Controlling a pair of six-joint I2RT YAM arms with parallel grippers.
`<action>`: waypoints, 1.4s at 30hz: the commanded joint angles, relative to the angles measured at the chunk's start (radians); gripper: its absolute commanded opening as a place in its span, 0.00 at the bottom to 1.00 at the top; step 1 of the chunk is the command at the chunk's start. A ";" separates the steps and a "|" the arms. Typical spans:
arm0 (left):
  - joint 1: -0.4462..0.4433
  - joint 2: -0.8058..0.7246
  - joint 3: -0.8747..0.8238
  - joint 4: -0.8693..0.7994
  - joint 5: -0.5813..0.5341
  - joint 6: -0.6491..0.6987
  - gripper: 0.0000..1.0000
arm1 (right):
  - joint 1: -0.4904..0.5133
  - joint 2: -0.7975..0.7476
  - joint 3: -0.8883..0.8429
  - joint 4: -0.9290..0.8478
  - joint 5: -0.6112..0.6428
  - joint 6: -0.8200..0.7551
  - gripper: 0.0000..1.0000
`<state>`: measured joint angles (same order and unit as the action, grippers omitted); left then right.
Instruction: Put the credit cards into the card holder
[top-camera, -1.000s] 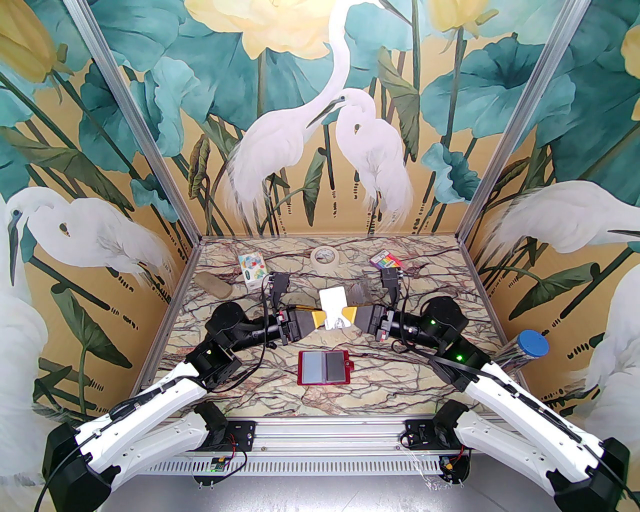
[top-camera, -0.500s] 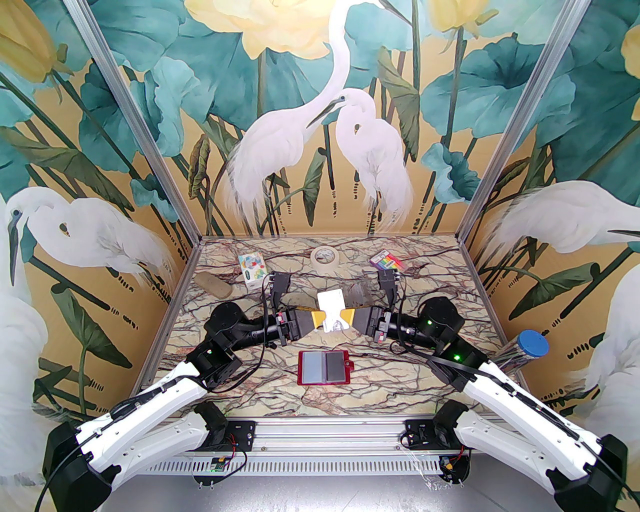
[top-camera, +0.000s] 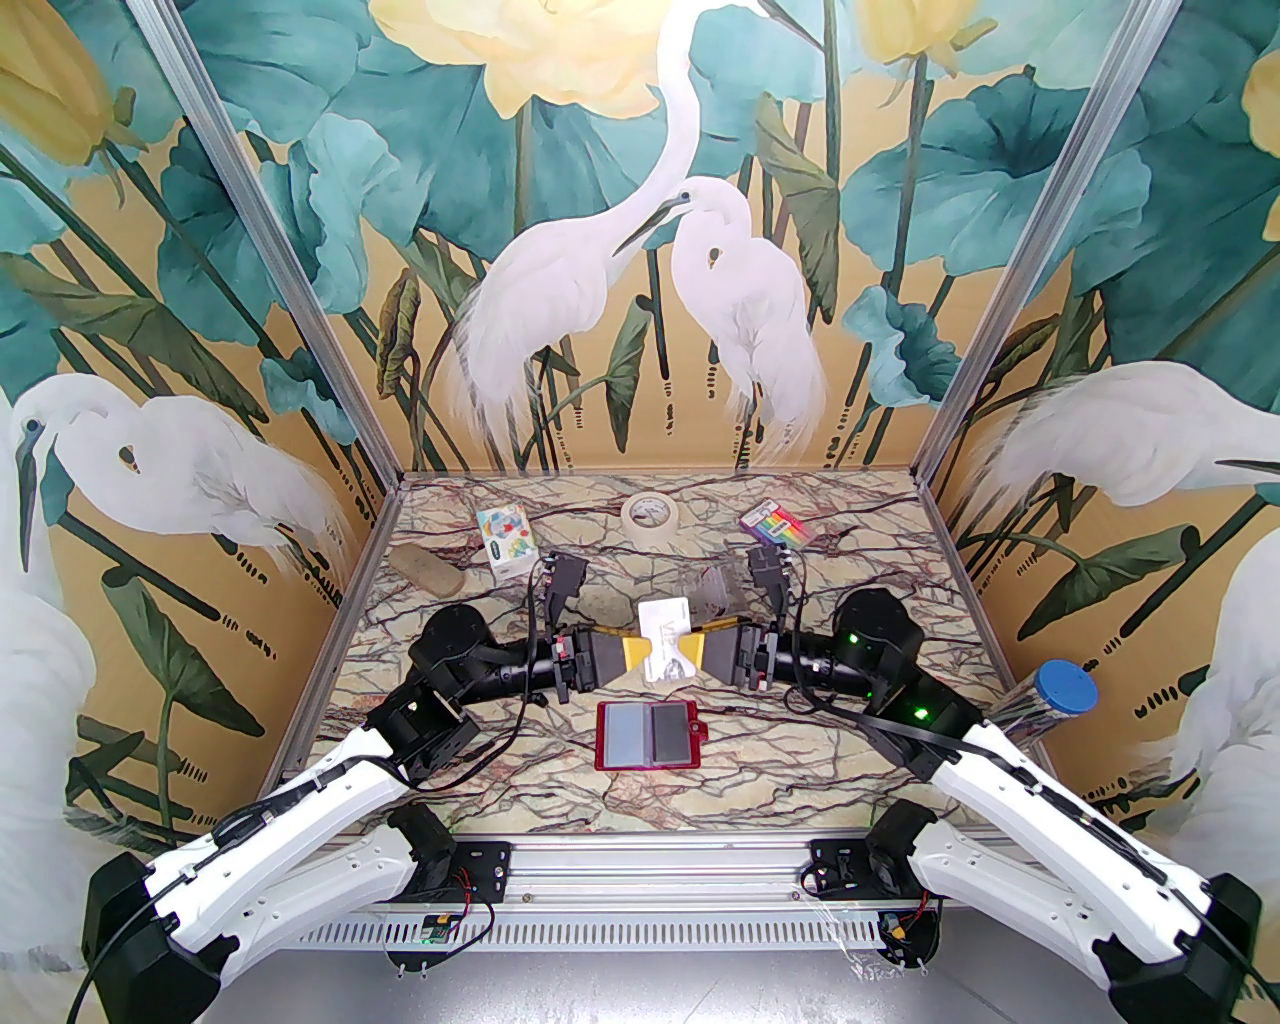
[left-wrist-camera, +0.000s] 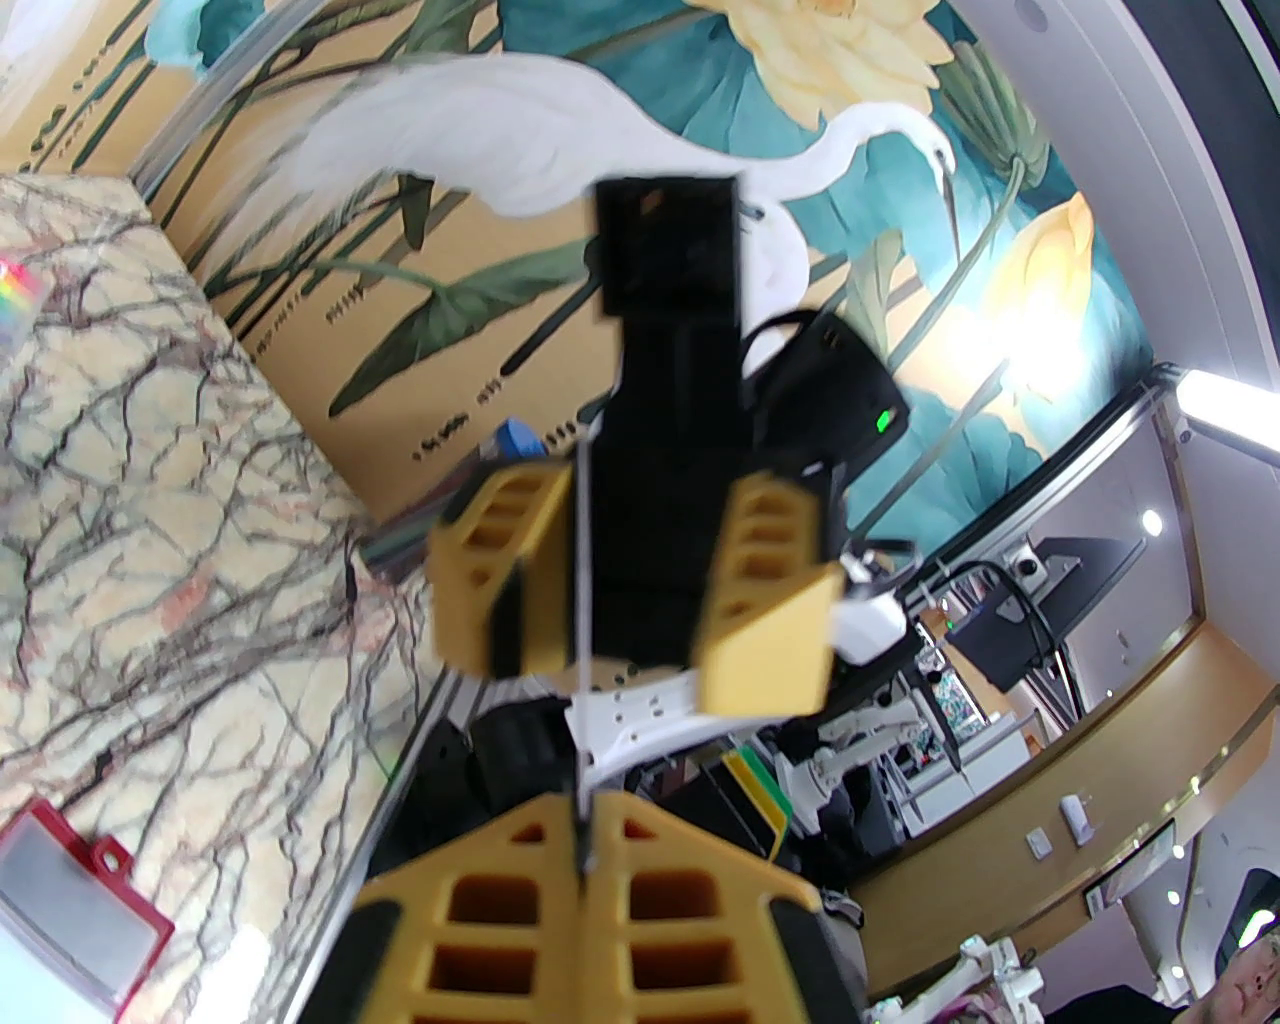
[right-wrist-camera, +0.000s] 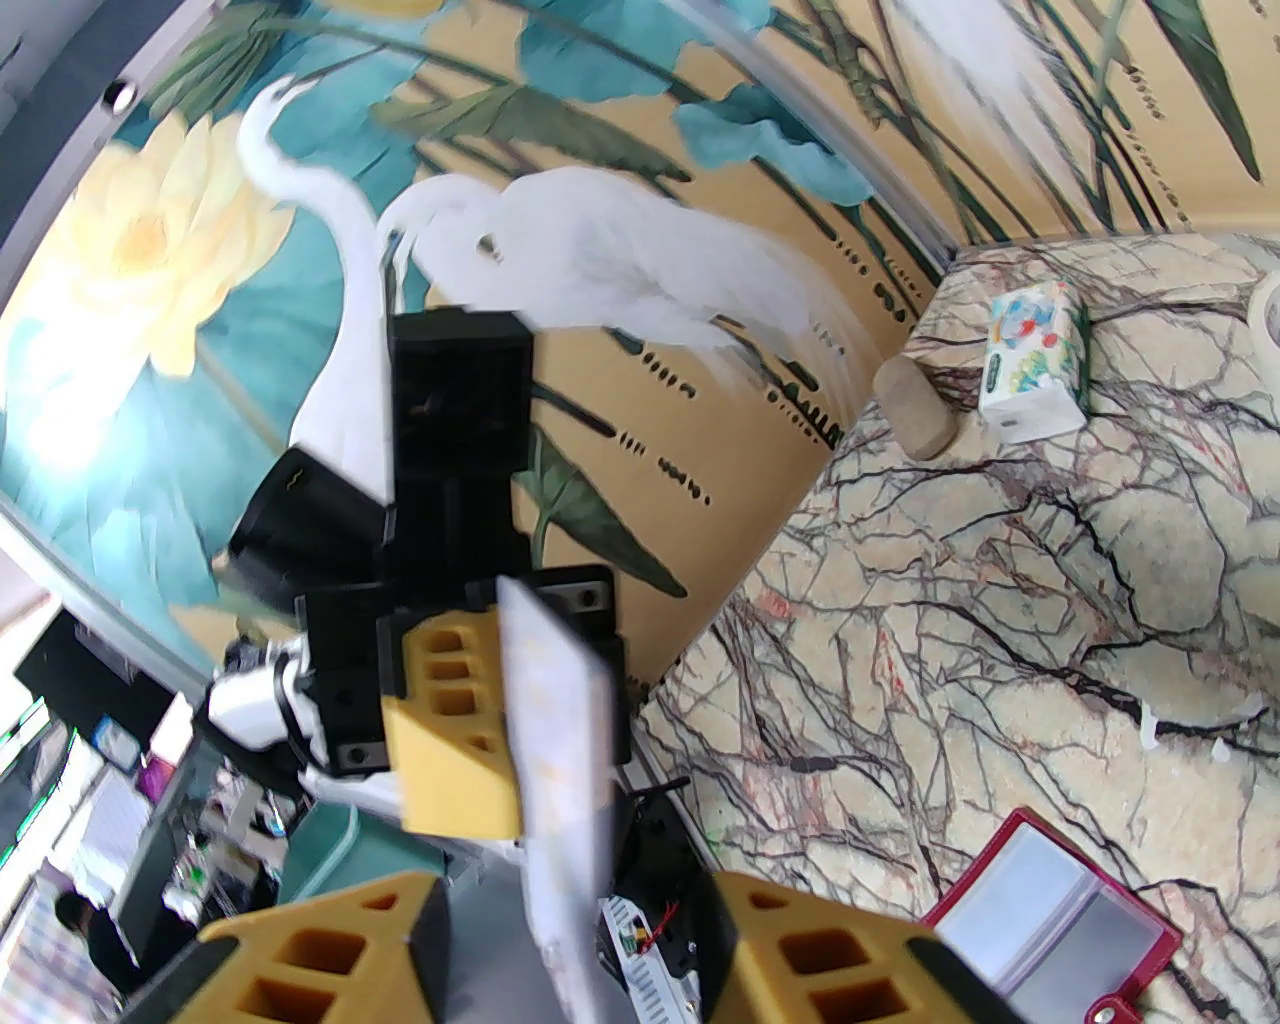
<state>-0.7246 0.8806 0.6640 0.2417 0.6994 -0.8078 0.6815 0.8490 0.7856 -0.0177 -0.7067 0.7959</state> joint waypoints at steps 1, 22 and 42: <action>0.002 -0.029 0.040 -0.086 0.062 0.040 0.00 | 0.006 -0.001 0.053 -0.088 -0.096 -0.117 0.49; 0.002 -0.050 0.030 -0.063 0.090 0.003 0.00 | 0.007 0.013 0.041 -0.082 -0.159 -0.138 0.32; 0.002 -0.043 0.028 -0.052 0.080 -0.008 0.00 | 0.007 0.022 0.041 -0.076 -0.167 -0.140 0.17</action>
<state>-0.7246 0.8314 0.6781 0.1726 0.7731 -0.8017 0.6815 0.8696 0.8249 -0.1024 -0.8543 0.6716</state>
